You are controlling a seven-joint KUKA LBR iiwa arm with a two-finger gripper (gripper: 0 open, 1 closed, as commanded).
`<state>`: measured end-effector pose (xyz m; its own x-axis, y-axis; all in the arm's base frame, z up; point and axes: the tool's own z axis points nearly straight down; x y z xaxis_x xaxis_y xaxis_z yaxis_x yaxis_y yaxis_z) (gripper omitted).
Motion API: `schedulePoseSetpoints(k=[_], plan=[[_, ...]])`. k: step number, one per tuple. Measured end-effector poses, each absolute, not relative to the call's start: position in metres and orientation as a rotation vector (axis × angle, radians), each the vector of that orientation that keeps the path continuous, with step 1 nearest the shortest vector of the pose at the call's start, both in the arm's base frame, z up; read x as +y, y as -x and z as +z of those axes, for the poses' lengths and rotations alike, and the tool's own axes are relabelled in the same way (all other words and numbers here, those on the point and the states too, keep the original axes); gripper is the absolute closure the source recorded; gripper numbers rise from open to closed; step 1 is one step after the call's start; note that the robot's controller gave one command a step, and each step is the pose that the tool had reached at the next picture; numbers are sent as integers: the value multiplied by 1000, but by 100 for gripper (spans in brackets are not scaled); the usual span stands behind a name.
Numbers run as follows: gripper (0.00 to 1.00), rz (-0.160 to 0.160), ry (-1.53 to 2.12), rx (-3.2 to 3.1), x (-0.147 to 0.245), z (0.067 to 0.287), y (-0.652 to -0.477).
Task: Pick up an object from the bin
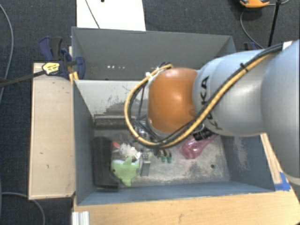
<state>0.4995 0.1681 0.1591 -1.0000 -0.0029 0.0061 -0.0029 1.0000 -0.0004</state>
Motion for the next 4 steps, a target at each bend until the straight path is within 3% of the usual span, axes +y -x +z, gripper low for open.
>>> schedulePoseSetpoints(k=[1, 2, 3, 4], plan=[[0, -2, 4, -3143, 167, 164, -501], [0, -4, -79, -3148, 172, 127, -499], [100, -4, -455, -3109, 187, 77, -489], [100, -4, -453, -3109, 187, 77, -489]])
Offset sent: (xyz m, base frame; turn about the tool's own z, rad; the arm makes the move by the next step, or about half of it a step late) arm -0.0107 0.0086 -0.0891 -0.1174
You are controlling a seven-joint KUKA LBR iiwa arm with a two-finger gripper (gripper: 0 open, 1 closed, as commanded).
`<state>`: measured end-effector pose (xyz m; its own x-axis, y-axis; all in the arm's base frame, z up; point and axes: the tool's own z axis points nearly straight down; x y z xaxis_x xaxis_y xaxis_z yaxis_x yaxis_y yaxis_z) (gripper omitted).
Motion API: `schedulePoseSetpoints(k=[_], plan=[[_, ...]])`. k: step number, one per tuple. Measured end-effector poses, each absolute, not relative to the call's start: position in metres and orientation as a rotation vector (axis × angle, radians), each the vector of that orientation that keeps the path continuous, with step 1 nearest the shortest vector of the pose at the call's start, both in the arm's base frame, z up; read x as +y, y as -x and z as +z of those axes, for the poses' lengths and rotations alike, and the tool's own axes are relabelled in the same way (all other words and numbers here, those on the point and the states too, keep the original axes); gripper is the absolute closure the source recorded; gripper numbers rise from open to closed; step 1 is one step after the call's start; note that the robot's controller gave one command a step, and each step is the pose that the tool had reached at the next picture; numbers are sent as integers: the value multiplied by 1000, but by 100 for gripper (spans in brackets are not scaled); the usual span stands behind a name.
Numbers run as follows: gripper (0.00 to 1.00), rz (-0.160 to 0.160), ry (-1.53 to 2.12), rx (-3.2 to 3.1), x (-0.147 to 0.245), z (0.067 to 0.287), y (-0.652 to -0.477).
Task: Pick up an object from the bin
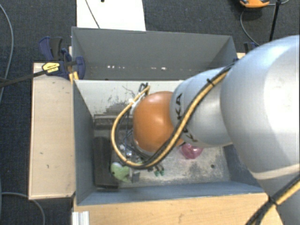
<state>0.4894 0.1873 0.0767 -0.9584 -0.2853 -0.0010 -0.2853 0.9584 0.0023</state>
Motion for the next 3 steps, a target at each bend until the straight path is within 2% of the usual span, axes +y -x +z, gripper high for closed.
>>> schedulePoseSetpoints(k=[1, 2, 3], plan=[[100, 5, 397, 3113, 192, 196, -498], [100, 5, 394, 3114, 191, 196, -498], [100, 8, 308, 3121, 189, 262, -492]])
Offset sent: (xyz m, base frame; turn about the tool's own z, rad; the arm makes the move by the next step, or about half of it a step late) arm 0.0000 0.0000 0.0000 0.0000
